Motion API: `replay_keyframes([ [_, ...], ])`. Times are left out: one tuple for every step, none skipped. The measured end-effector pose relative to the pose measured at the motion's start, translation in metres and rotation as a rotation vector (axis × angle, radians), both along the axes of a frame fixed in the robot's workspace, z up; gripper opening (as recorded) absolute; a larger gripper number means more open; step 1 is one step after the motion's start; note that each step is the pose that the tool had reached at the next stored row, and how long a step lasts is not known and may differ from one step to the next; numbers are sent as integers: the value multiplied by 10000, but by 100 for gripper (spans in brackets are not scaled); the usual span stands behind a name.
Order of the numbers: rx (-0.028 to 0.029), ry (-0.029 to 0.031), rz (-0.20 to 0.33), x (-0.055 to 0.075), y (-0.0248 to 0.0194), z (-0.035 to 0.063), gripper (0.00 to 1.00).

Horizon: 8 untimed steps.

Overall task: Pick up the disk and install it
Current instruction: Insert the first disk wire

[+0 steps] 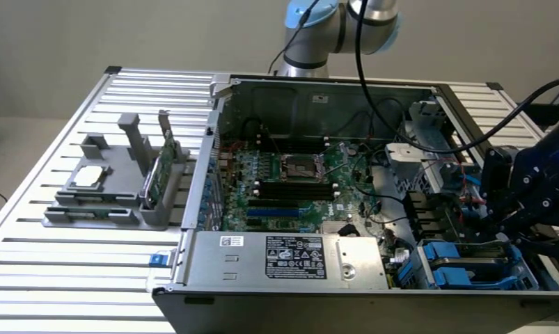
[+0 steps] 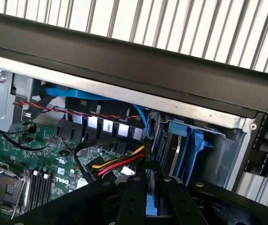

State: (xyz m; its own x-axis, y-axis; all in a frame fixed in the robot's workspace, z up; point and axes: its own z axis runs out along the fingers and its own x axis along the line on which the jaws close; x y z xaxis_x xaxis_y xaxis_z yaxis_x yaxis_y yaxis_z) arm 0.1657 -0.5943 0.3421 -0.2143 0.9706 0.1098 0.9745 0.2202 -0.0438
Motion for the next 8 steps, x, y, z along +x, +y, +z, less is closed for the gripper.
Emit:
replay_keyframes([
  [-44,8,-72,0,0,0,16],
  [-84,17,-148,0,-1,0,16],
  [-112,26,-234,0,-1,1,16],
  [-133,35,-330,1,-2,2,16],
  [-153,46,-439,1,-2,5,16],
  [-170,55,-540,2,-2,7,16],
  [-186,65,-641,3,-2,8,16],
  [-201,76,-746,3,-2,10,16],
])
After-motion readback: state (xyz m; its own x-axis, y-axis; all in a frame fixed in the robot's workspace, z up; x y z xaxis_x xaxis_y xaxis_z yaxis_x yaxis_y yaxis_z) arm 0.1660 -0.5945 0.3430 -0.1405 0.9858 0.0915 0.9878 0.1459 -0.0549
